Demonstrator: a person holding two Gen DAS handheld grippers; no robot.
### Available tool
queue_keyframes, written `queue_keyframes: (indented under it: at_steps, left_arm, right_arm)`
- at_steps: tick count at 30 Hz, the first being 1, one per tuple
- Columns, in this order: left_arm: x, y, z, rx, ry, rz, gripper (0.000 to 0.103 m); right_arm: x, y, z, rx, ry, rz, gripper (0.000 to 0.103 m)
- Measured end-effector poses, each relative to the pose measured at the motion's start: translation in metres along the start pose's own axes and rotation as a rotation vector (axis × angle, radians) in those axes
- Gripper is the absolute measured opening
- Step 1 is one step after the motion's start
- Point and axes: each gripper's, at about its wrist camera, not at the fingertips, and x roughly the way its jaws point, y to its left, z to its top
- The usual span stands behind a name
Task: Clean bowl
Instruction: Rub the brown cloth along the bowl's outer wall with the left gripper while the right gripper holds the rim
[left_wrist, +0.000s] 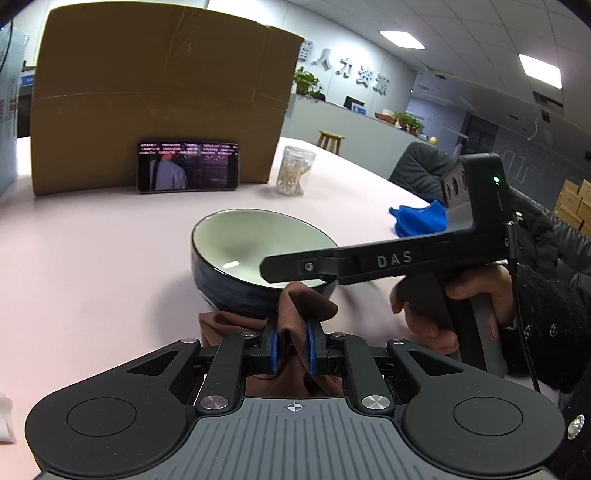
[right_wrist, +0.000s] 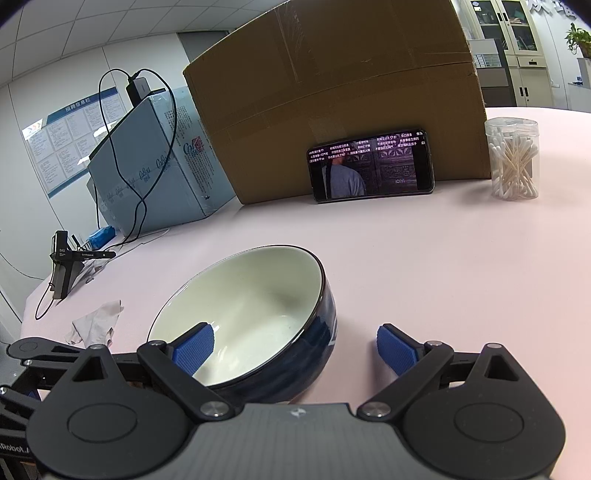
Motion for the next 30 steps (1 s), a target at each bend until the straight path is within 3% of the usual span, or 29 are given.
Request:
queue_keyframes:
  at_steps: [5,16,27,30]
  left_arm:
    - [-0.005,0.011,0.001,-0.037,-0.027,0.07,0.014]
    - [0.01,-0.017,0.0,0.021,0.016,-0.059,0.014]
    - [0.002,0.005,0.0,-0.027,-0.01,0.032,0.014]
    - [0.004,-0.001,0.0,-0.009,0.003,0.002,0.014]
  right_arm:
    - [-0.001,0.0,0.0,0.0,0.0,-0.001,0.097]
    - [-0.001,-0.001,0.0,-0.001,0.001,-0.001,0.097]
    - [-0.001,-0.002,0.0,-0.001,0.001,-0.001,0.097]
    - [-0.001,-0.002,0.0,-0.002,0.001,-0.001,0.097]
